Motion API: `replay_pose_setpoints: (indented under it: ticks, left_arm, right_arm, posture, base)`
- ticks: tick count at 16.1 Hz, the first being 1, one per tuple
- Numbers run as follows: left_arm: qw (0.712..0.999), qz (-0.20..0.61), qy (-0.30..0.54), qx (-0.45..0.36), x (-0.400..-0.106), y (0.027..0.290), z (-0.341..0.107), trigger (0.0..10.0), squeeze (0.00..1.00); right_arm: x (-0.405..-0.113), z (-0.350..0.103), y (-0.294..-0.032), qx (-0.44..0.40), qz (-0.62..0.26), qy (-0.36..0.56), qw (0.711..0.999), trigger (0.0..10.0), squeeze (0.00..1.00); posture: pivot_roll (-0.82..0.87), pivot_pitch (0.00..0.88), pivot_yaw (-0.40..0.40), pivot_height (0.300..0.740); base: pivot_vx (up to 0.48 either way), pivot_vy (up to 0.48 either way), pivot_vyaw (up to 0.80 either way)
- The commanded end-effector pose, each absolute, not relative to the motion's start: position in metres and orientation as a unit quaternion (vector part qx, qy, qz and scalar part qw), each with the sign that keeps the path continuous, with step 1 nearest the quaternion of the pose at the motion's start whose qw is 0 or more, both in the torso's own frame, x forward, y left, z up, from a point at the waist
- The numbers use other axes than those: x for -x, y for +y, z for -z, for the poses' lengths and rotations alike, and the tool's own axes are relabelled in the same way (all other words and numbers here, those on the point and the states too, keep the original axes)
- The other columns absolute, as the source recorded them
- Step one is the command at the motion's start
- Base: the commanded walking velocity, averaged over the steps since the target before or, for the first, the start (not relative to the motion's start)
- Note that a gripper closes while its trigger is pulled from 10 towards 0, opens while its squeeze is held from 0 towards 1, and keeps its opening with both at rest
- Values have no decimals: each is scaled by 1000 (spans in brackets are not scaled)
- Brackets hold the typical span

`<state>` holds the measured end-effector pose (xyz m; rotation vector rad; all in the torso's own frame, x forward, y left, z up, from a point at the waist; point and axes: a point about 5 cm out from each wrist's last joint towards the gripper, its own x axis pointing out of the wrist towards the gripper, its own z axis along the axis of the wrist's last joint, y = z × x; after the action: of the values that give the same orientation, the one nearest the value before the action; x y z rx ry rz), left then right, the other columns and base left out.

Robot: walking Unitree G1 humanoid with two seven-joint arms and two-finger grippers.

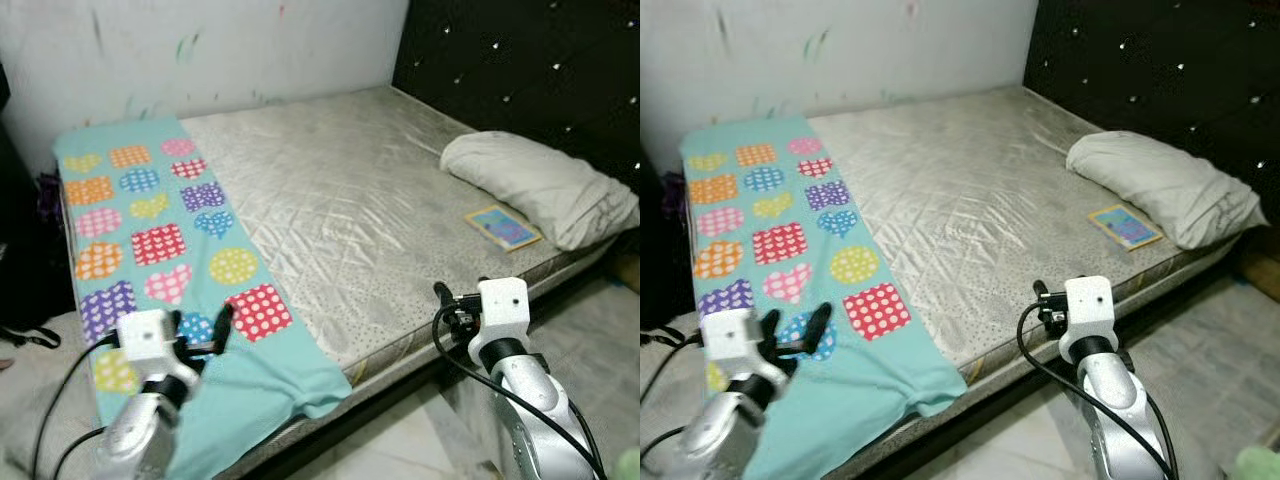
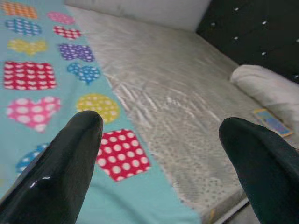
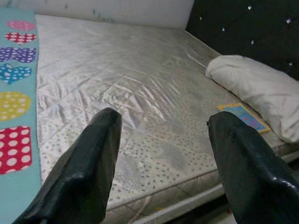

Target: Clean up the room

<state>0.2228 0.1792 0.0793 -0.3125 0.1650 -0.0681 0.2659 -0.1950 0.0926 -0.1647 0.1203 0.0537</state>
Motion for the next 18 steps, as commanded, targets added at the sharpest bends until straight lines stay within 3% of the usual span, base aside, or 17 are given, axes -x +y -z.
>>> replay_pose_setpoints:
  ticks: [1,4,18]
  left_arm:
    - [983,47,80,159,-224,172,-81,10000,0]
    - [983,49,79,159,-224,172,-81,10000,0]
    - [983,52,80,157,-224,171,-80,10000,0]
  right_arm:
    - [-266,-96,-199,86,-22,56,994,10000,0]
    - [-267,-96,-200,85,-22,56,995,10000,0]
    - [-269,-96,-200,88,-24,55,994,10000,0]
  posture:
    - [-115,0,-6,740]
    - [-115,0,-6,740]
    - [-112,0,-10,740]
  base:
    - [0,0,0]
    - [0,0,-358]
    - [0,0,-800]
